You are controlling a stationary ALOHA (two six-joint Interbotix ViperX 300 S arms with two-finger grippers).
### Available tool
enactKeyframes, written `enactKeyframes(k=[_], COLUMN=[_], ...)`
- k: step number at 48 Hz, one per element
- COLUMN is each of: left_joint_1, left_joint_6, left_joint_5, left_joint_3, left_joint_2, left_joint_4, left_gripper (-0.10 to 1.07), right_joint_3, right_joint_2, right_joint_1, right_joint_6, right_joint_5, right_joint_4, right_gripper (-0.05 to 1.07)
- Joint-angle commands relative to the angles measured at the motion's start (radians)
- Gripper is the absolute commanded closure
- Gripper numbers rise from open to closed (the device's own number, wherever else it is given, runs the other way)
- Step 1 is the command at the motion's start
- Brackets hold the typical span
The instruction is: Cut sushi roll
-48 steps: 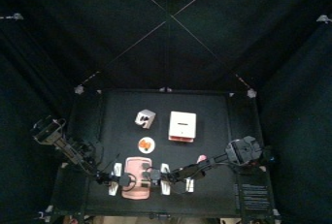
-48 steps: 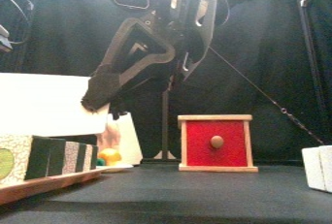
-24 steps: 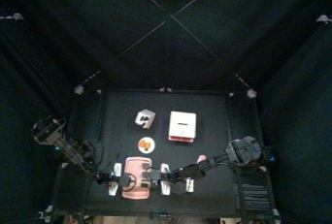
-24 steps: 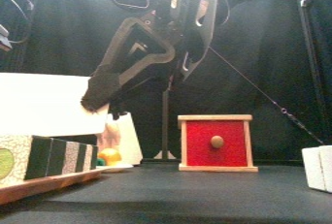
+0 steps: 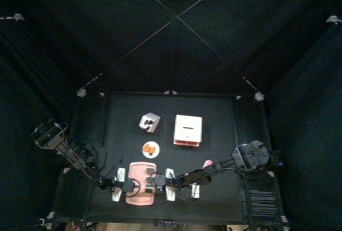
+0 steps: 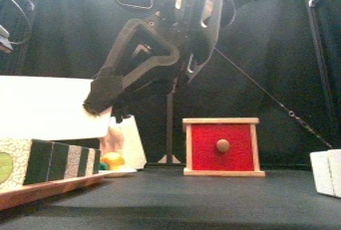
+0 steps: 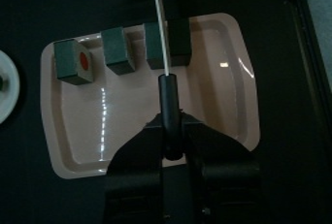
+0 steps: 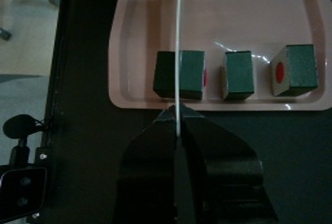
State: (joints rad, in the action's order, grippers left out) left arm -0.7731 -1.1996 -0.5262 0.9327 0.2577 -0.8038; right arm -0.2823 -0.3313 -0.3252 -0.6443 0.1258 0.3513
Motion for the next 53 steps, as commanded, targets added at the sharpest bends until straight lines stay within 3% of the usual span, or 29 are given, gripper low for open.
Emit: enactKeyframes(k=[1,53], left_joint_1=[-0.008,-0.008], left_joint_6=[0.003,0.003], left_joint_5=[-0.014,-0.032], left_joint_3=[-0.008,-0.009], left_joint_2=[0.003,0.025], left_joint_4=[-0.003,-0.041], left_gripper=[0.57,0.57], right_joint_3=[0.008,0.008], right_joint_2=[0.025,0.043], right_joint_1=[-0.018,-0.018], right_joint_6=[0.003,0.009], right_joint_5=[0.002,0.003], right_joint_4=[0.0,0.011], right_gripper=[0.65,0.65])
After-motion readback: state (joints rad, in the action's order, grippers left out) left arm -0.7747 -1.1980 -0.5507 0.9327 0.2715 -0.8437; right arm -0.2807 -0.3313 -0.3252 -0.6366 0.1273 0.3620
